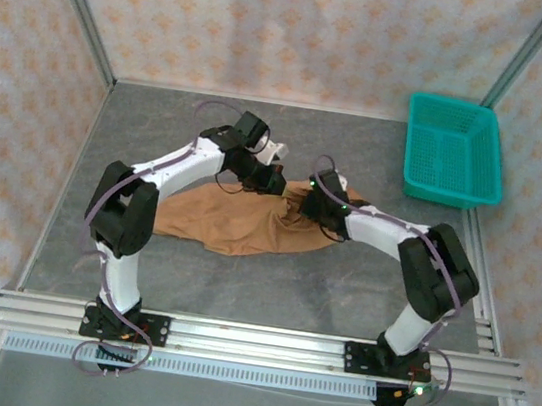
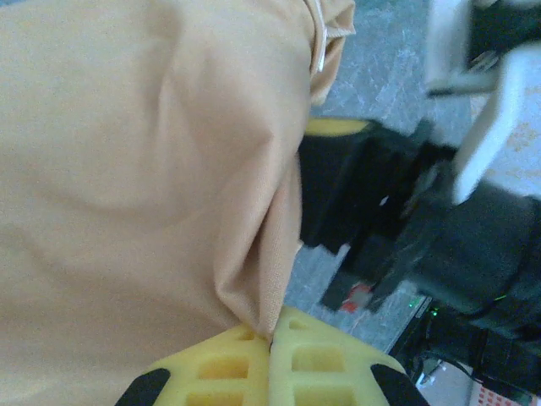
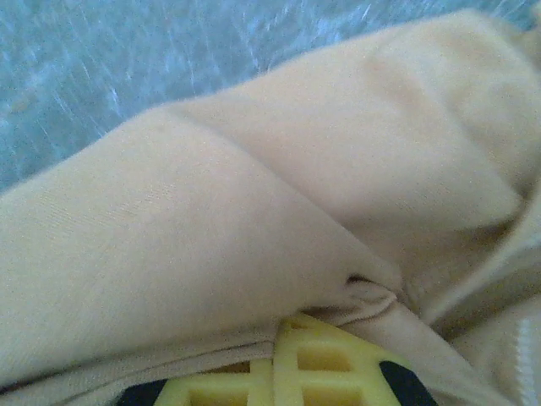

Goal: Fold the inside-out t-shirt

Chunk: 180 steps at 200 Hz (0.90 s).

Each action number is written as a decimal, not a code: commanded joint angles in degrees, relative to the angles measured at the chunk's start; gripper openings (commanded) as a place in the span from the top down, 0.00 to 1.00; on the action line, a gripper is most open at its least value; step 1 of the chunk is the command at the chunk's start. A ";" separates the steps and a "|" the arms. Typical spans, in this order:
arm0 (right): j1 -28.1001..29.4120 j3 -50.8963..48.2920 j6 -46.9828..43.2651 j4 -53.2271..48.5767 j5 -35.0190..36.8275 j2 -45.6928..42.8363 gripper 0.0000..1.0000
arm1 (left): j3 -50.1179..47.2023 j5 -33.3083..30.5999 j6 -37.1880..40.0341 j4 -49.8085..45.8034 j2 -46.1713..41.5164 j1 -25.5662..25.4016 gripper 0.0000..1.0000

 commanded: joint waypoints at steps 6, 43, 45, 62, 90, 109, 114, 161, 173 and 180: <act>-2.65 2.25 -5.09 -15.41 -2.30 -11.36 1.00 | -1.61 2.87 0.58 -0.87 -4.35 1.33 1.00; -10.88 -1.17 -7.54 -26.71 -14.79 -21.23 1.00 | -3.27 7.48 -3.23 5.16 -3.03 1.50 1.00; -11.16 -1.39 -7.49 -26.88 -14.54 -21.48 1.00 | -3.24 7.55 -3.40 5.44 -2.72 1.50 1.00; -14.27 -2.98 -6.36 -25.73 -12.93 -21.55 1.00 | -2.54 9.19 -4.70 6.48 -0.35 1.51 1.00; -16.51 0.32 -5.15 -21.73 -11.90 -12.66 1.00 | -0.60 7.70 -4.51 7.18 4.16 1.57 1.00; -16.55 5.46 -4.22 -21.29 -12.40 -4.24 1.00 | 1.79 5.75 -4.54 6.76 6.97 1.50 1.00; -16.41 6.70 -3.65 -21.52 -12.33 -2.80 1.00 | 2.49 5.49 -4.65 6.43 7.69 1.50 1.00; -8.94 9.20 -2.33 -25.37 -7.09 -6.25 0.72 | 5.80 3.72 -5.30 4.73 10.03 1.51 1.00; -6.57 7.97 -1.16 -24.27 -6.85 -7.62 0.75 | 5.89 3.70 -5.12 4.48 9.82 1.50 1.00; -5.25 7.40 -0.40 -23.45 -6.92 -7.98 0.76 | 6.00 3.71 -4.90 4.19 9.83 1.50 1.00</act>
